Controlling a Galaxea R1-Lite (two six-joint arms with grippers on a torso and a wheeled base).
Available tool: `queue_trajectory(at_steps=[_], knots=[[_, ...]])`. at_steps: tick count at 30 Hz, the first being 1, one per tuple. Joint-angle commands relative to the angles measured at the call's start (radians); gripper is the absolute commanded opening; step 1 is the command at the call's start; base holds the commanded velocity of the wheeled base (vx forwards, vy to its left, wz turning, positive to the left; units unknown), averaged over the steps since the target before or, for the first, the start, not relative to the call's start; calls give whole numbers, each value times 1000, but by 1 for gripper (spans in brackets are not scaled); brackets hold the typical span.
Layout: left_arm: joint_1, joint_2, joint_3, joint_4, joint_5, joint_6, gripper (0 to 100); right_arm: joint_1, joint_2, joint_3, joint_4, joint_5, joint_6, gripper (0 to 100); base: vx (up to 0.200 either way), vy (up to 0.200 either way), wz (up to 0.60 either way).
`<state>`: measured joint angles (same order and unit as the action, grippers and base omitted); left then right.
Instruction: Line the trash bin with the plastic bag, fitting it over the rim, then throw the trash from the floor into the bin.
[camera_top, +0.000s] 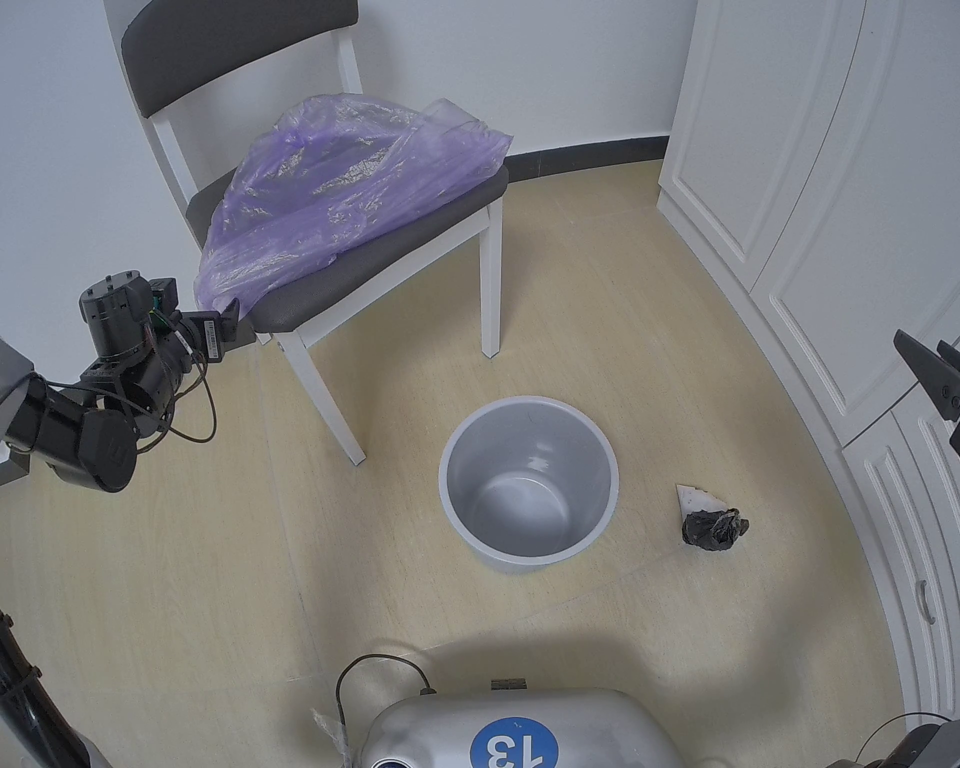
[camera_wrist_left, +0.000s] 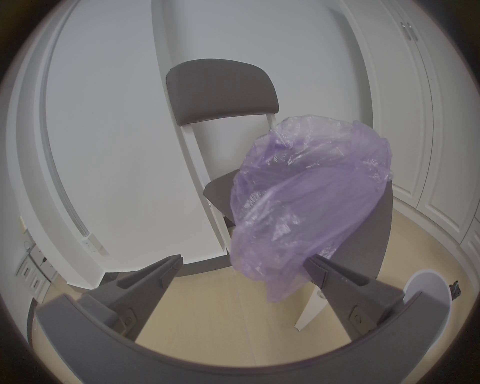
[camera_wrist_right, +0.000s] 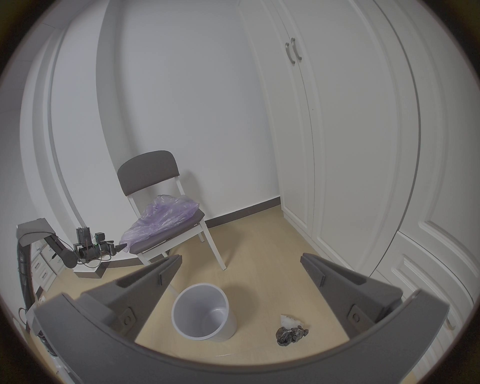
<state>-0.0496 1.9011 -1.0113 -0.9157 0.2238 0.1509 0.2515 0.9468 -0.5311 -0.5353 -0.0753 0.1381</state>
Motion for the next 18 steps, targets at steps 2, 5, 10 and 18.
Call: queue_trajectory(at_steps=[2,5,10,18], knots=[[-3,15,-24,0,0,1,100,0,-8,-3,-2,0,0,100,0,0,0],[-3,26,-40,0,0,1,100,0,-8,-4,-2,2,6,100,0,0,0],[0,42,-59,0,-1,-1,100,0,-10,-4,-2,3,11,100,0,0,0],[4,50,-69,0,-3,-1,0,0,-11,-6,-2,5,11,100,0,0,0]])
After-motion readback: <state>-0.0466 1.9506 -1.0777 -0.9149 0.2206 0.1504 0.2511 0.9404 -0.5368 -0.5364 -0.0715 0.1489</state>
